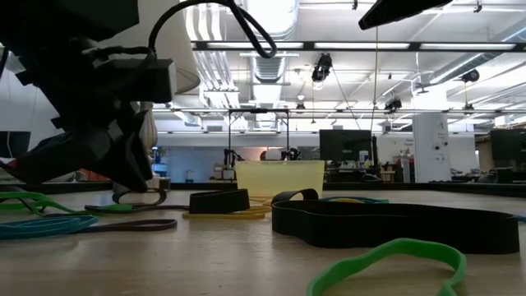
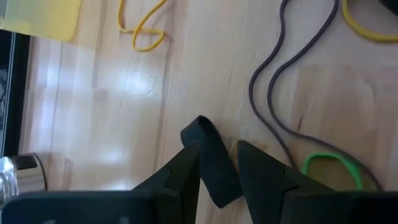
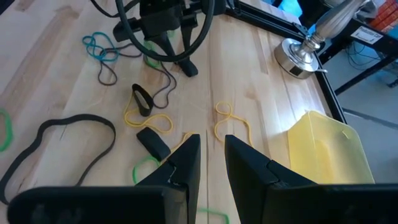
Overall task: Pick and place rubber bands into bin
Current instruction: Put the black rubber band into the yellow bin
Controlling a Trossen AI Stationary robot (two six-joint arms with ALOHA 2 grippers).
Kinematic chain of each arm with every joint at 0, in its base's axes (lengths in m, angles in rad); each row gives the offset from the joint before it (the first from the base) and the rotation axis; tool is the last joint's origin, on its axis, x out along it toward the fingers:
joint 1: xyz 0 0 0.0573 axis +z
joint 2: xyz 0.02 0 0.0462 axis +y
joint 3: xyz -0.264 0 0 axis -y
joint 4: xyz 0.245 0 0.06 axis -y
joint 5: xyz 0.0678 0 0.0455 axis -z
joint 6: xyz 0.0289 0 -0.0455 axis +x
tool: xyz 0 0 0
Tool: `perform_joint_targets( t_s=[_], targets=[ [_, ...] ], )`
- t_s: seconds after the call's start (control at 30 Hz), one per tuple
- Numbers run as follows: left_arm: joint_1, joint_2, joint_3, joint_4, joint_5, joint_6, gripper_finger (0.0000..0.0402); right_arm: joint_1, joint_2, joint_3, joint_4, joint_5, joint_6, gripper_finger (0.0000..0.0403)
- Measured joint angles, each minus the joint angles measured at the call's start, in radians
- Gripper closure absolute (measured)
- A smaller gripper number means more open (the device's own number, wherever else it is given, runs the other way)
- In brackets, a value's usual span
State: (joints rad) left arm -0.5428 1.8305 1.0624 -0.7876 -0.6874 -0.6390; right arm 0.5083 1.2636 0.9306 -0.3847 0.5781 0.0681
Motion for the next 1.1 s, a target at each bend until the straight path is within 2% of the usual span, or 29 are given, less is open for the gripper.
perform_joint_targets(
  t_s=[0.27, 0.87, 0.97, 1.1],
  targets=[
    [0.002, 0.000, -0.054, 0.013, 0.001, -0.009, 0.0311, 0.000, 0.000, 0.000, 0.001, 0.000, 0.000, 0.0335],
    [0.026, 0.000, -0.055, 0.010, -0.036, -0.013, 0.0314, 0.000, 0.000, -0.002, 0.002, 0.000, 0.003, 0.0335],
    [0.027, 0.000, -0.055, 0.004, -0.036, -0.009, 0.0335, 0.000, 0.000, -0.002, 0.002, 0.000, 0.003, 0.0335],
    [0.026, 0.000, -0.056, -0.007, -0.028, -0.009, 0.0390, 0.000, 0.000, -0.002, 0.002, 0.000, 0.003, 0.0335]
  ],
)
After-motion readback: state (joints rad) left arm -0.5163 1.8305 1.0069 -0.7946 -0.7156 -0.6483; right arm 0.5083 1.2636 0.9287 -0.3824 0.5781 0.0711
